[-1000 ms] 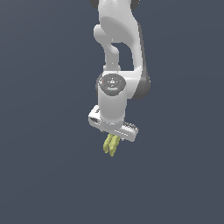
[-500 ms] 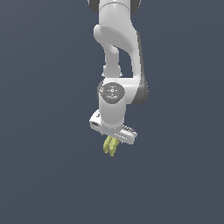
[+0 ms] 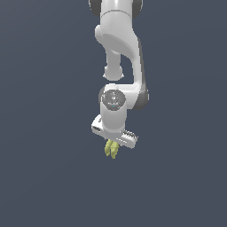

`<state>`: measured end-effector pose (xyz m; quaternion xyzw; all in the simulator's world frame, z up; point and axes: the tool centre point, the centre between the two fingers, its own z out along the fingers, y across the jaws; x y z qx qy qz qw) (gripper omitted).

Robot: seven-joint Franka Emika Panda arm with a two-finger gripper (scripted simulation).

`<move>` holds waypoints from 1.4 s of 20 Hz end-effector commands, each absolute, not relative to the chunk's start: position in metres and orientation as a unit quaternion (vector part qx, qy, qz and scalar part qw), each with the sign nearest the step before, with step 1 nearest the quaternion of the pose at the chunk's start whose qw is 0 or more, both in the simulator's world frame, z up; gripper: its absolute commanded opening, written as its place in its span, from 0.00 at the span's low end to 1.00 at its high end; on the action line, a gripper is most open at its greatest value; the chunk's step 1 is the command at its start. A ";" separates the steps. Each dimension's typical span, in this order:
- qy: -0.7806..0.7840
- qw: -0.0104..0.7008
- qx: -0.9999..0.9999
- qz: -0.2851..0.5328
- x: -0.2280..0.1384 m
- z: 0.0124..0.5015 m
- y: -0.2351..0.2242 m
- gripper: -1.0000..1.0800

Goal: Pick up the object and move it to a goal position.

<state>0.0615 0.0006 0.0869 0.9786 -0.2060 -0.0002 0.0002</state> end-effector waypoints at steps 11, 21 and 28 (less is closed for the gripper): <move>-0.206 0.000 0.979 0.000 0.062 0.088 0.001 0.00; -0.206 0.000 0.979 0.000 0.057 0.133 0.011 0.00; -0.206 0.000 0.979 0.000 0.049 0.204 0.025 0.00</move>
